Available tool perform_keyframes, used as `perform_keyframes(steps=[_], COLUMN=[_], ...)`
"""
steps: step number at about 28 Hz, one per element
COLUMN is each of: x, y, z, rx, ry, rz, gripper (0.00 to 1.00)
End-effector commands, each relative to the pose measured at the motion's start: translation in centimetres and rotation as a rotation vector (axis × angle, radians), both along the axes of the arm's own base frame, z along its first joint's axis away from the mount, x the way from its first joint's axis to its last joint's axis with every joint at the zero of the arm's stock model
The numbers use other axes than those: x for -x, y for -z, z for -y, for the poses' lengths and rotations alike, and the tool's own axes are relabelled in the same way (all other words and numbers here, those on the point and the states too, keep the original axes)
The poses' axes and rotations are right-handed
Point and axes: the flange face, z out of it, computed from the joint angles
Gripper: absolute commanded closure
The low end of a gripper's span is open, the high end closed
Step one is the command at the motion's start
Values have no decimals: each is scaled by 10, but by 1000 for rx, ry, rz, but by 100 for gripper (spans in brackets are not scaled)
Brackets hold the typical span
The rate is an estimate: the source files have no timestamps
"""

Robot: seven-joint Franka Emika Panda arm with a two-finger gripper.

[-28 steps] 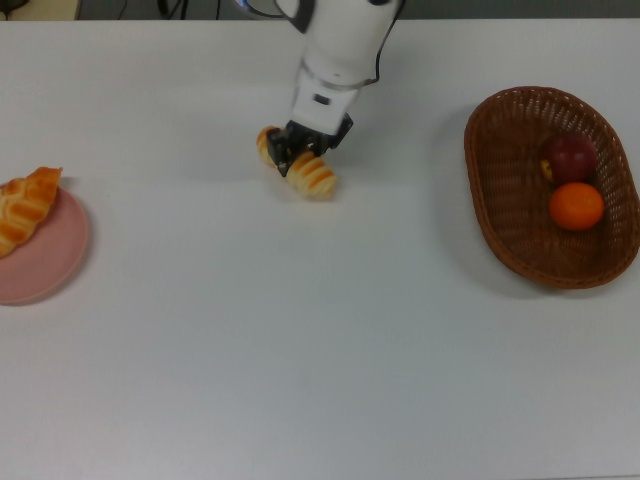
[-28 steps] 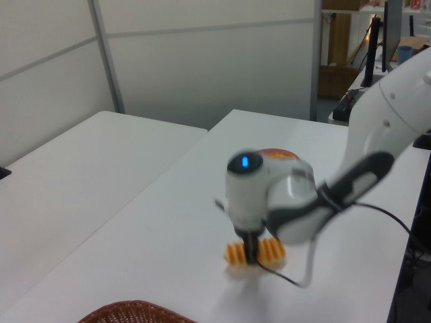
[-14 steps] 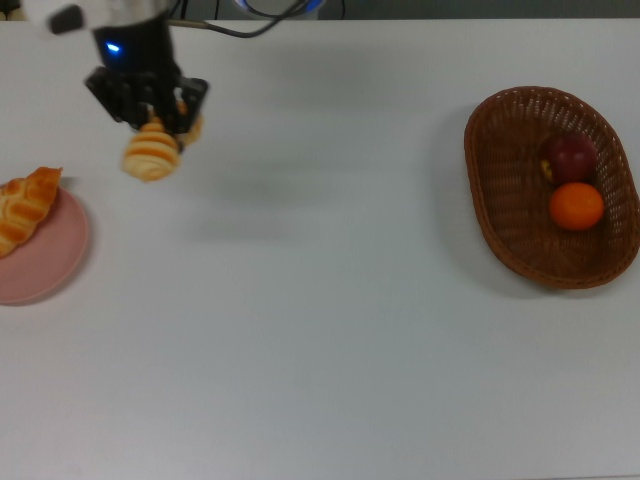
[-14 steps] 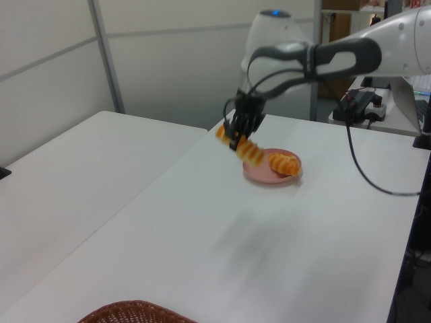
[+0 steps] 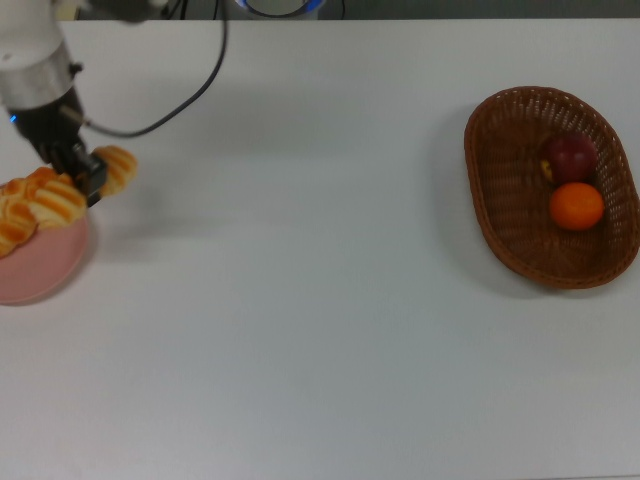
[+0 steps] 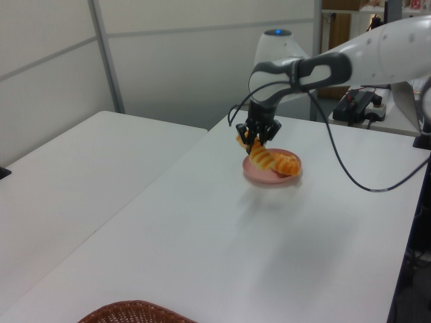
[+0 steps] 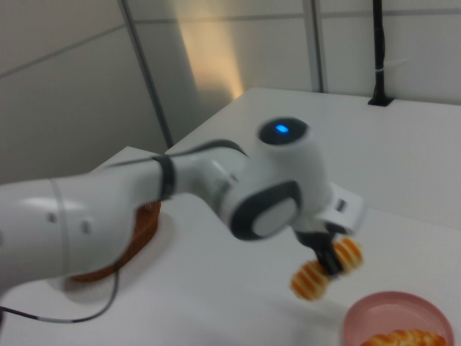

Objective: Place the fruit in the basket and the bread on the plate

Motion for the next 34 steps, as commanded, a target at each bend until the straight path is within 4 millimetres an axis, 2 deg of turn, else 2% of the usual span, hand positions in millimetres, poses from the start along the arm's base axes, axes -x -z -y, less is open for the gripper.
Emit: perform_keyframes(steps=[1, 4, 7, 11, 12, 13, 14, 15, 21, 28, 34], x=[-13, -9, -6, -13, -12, -12, -11, -11, -11, -11, -12], y=[19, 23, 39, 54, 59, 63, 66, 69, 74, 69, 57], z=[47, 64, 82, 100, 105, 109, 112, 115, 115, 110, 91], rx=[17, 18, 11, 16, 15, 16, 15, 12, 55, 71, 69], ry=[112, 154, 193, 247, 261, 267, 275, 282, 257, 220, 162], rz=[16, 26, 15, 39, 39, 37, 37, 36, 14, 0, -26], gripper=[100, 100, 100, 100, 92, 73, 42, 0, 0, 0, 0])
